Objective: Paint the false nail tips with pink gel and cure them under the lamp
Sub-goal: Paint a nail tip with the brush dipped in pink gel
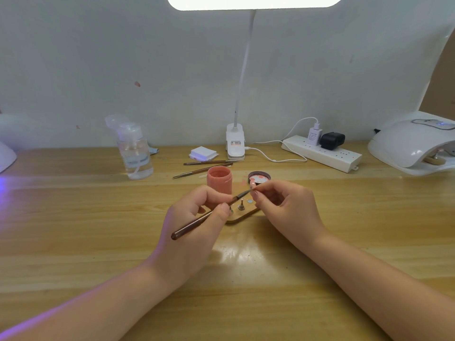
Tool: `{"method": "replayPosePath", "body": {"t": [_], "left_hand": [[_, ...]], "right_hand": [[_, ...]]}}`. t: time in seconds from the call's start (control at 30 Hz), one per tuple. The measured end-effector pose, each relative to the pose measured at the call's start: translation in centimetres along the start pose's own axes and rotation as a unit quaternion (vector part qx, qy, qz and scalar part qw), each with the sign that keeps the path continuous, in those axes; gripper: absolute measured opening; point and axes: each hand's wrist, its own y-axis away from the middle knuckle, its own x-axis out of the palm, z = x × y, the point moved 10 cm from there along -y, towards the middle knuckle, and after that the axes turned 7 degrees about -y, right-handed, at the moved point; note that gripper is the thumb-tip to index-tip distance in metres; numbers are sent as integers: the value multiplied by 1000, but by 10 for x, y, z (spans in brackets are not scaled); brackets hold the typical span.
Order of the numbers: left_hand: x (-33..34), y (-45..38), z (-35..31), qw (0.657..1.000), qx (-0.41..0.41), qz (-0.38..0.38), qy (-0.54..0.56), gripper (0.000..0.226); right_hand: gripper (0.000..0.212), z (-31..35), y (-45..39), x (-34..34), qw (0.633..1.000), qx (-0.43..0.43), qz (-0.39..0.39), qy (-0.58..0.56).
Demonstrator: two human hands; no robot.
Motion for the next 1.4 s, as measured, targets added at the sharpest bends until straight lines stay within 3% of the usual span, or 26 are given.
{"method": "replayPosePath", "body": {"t": [0.27,0.47,1.03,1.4], "left_hand": [[5,-1,-7,998,39,6,-57,16],[-2,0,-14,998,62,-3,-25,13],[-5,-4,-5,996,60,-2,-68,11],[-6,-5,-4,996,55,-3,-69,18]], "right_hand": [[7,0,0,0,1000,-2,2,-9],[5,-3,-1,0,999,8,2,-33],[15,-5,-1,-2,998,20,-7,-61],[9,-5,-1,-2,998,22,1,-51]]}}
